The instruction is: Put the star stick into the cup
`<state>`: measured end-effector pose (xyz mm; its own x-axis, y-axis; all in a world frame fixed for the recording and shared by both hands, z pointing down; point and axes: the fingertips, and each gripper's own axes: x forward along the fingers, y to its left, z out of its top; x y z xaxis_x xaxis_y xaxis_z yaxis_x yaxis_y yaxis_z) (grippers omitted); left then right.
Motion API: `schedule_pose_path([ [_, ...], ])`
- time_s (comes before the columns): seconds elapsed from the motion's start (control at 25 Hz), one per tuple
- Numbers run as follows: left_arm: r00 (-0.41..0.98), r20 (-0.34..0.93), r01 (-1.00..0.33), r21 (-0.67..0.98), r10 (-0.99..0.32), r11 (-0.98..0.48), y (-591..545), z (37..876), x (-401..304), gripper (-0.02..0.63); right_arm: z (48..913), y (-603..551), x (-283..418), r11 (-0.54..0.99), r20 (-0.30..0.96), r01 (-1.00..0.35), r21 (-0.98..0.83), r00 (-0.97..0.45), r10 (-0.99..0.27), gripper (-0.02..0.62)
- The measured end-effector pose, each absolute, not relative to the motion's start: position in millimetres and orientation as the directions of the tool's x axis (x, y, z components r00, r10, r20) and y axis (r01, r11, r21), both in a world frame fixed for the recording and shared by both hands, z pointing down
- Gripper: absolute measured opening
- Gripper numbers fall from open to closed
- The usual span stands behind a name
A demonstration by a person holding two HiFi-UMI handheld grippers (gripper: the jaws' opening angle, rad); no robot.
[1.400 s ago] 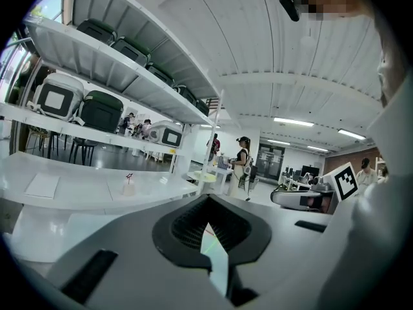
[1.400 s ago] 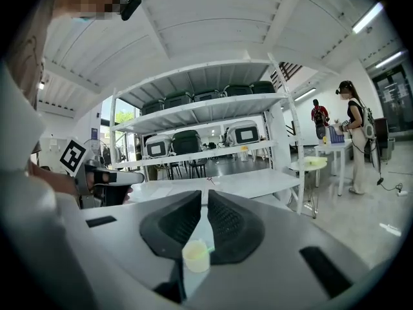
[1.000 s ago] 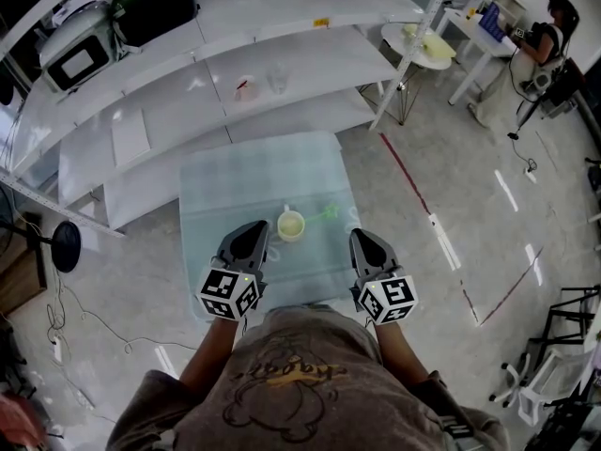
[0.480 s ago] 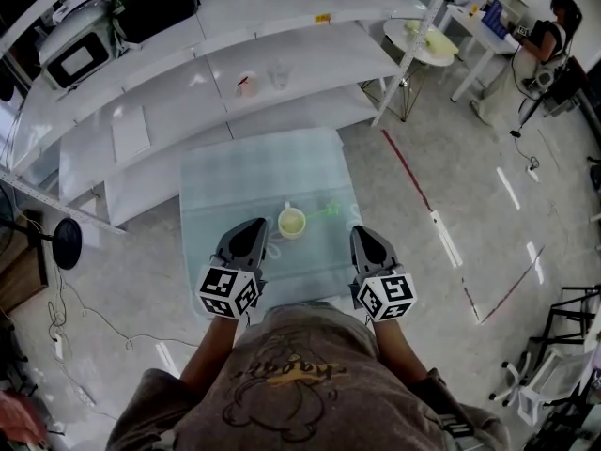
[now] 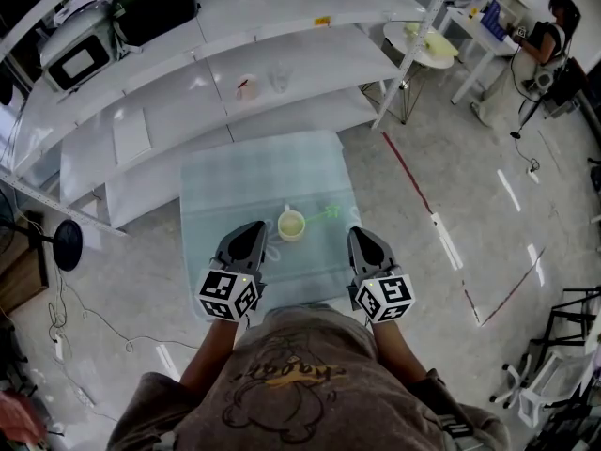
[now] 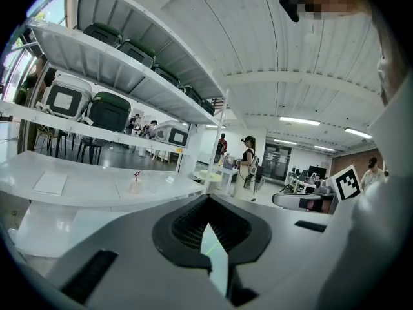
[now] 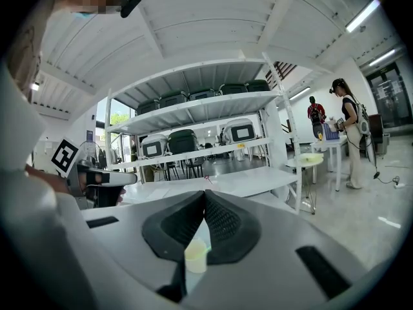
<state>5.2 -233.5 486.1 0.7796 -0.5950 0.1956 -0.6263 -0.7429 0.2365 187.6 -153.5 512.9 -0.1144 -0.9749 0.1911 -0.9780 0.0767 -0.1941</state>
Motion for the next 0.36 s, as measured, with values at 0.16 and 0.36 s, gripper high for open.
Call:
schedule_pose_path([
  [0.16, 0.775, 0.198, -0.633, 0.237, -0.601, -0.737, -232.9, 487.0, 3.6, 0.021, 511.8, -153.8, 187.2, 0.081, 0.186, -0.977, -0.197, -0.118, -0.975, 0.002],
  [0.36, 0.772, 0.199, -0.636, 0.241, -0.604, -0.733, -233.9, 484.7, 1.2, 0.021, 508.7, -155.2, 187.2, 0.077, 0.183, -0.976, -0.204, -0.116, -0.976, 0.002],
])
